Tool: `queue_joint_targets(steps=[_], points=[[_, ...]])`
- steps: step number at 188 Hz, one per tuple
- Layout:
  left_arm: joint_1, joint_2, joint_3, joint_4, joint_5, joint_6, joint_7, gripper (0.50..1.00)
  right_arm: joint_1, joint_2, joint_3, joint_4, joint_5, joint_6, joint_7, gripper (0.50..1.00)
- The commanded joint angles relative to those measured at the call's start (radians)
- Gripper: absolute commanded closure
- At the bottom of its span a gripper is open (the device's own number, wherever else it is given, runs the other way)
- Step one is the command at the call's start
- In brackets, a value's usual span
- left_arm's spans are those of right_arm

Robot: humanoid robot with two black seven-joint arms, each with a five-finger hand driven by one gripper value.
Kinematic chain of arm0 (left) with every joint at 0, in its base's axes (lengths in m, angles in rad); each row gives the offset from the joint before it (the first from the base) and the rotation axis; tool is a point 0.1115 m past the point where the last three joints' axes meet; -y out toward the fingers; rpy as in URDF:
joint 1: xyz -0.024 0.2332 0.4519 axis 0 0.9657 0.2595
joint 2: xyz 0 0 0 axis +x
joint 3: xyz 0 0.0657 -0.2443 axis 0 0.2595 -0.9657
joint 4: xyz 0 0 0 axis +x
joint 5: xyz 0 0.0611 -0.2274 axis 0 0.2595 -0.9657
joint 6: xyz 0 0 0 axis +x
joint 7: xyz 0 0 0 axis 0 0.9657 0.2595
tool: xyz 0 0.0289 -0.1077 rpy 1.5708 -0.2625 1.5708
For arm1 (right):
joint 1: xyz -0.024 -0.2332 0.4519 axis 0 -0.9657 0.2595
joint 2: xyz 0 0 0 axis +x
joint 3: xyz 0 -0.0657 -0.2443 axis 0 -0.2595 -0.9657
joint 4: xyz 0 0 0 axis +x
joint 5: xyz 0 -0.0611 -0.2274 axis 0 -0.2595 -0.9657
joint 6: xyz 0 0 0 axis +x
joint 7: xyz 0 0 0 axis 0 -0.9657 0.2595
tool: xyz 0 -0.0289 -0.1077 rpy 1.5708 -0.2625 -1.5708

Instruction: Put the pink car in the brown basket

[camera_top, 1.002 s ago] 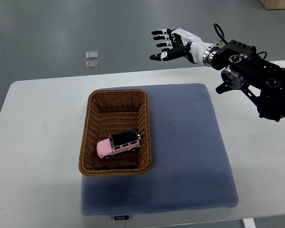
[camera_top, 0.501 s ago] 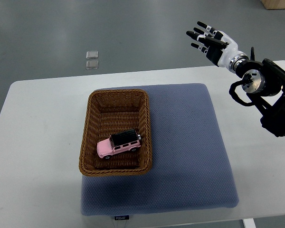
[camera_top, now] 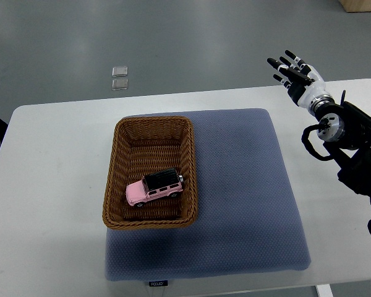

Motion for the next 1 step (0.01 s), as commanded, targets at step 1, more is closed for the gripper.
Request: queue_joint_targets(steps=[1], points=[[0.000,0.000,0.000,0.000,0.000,0.000,0.000,0.500,-0.002,0.002,0.001,0.000,0.000,0.000,0.002,0.597]])
